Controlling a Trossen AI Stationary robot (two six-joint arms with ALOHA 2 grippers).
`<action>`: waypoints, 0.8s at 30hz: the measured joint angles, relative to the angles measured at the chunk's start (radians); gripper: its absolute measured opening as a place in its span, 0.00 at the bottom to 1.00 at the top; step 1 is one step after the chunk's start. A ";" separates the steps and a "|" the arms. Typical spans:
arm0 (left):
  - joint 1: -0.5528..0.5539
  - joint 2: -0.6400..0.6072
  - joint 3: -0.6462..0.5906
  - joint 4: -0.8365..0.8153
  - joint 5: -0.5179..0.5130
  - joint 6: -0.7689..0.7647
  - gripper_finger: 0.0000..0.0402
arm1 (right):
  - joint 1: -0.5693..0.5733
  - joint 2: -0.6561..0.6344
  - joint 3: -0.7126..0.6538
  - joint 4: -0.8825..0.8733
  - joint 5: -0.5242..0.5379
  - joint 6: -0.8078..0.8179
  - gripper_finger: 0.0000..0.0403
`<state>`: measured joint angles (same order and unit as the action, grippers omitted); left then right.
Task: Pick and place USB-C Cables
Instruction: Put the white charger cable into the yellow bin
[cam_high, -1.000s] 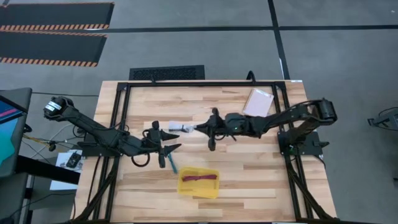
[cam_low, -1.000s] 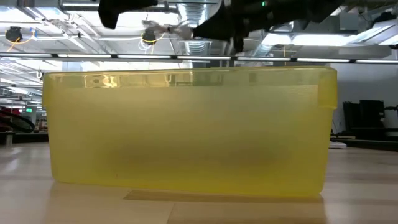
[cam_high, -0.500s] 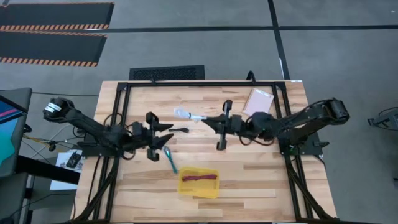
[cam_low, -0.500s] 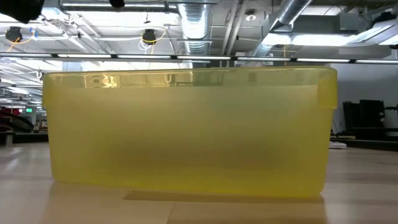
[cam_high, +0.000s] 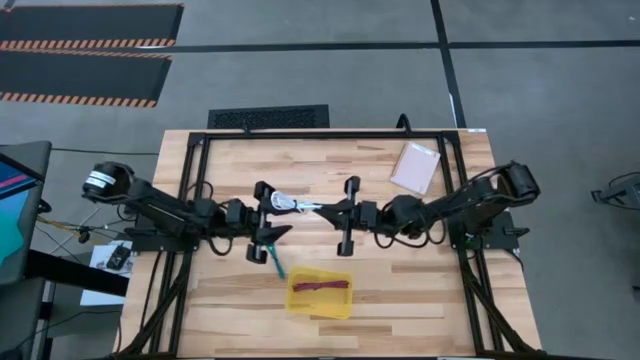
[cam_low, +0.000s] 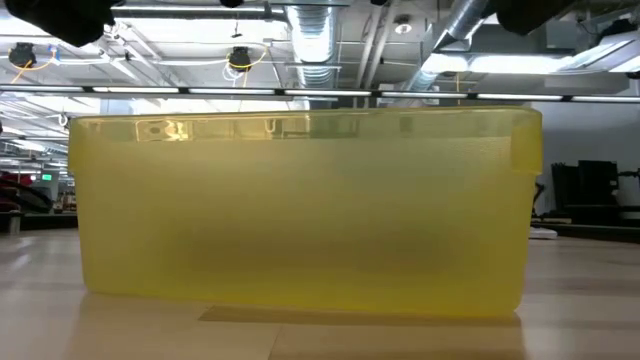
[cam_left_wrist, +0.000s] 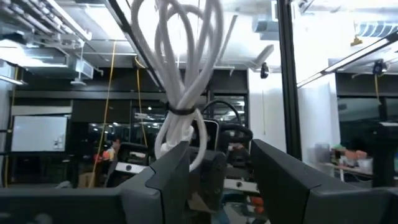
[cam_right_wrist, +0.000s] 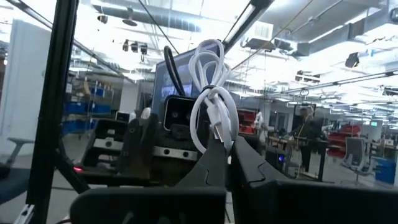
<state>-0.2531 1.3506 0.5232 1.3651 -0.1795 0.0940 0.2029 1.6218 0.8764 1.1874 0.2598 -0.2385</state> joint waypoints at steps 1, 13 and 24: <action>0.000 0.011 0.005 0.005 -0.002 0.004 0.40 | 0.002 0.008 0.000 0.016 0.000 0.000 0.02; 0.000 0.061 0.013 0.105 -0.039 0.011 0.40 | 0.041 0.013 0.001 -0.003 0.000 -0.056 0.02; 0.000 0.061 0.013 0.108 -0.001 0.002 0.40 | 0.024 0.015 0.001 -0.049 0.001 0.002 0.02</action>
<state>-0.2531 1.4113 0.5362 1.4734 -0.1802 0.0963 0.2264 1.6371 0.8776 1.1381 0.2605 -0.2367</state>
